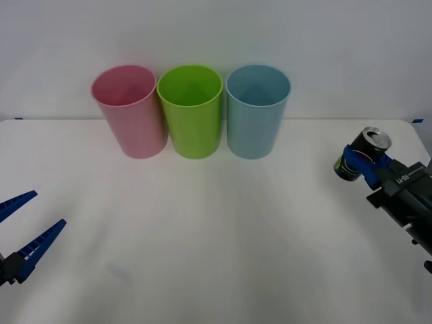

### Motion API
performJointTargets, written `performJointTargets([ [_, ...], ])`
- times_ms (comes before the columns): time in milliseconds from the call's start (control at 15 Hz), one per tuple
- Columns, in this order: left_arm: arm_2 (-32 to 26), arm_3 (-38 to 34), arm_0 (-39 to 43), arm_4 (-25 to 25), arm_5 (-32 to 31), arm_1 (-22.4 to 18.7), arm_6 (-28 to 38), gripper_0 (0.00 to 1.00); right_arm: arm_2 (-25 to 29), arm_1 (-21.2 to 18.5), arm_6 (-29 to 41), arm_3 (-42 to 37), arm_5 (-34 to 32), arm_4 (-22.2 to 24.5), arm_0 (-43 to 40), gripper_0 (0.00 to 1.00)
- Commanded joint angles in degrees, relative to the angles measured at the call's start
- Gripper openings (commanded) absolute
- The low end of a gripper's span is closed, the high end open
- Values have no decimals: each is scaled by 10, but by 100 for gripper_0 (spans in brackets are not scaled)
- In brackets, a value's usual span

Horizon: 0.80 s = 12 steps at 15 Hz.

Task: Grasp the object on the table and drop it into the matching bin: aluminum can to the light blue bin, PET bottle to the pink bin.

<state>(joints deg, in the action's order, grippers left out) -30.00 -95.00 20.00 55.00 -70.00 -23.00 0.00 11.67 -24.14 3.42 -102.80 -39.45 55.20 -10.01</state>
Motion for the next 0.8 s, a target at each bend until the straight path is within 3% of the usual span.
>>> performJointTargets([
  [67,0,0,0,0,0,0,0,100,0,-12,56,-21,2,17,22,0],
  [467,0,0,0,0,0,0,0,100,-14,-15,160,-23,29,84,99,0],
  [667,0,0,0,0,0,0,0,100,-51,-17,172,-19,98,108,135,0],
  [800,0,0,0,0,0,0,0,100,-65,-16,176,8,110,112,173,0],
])
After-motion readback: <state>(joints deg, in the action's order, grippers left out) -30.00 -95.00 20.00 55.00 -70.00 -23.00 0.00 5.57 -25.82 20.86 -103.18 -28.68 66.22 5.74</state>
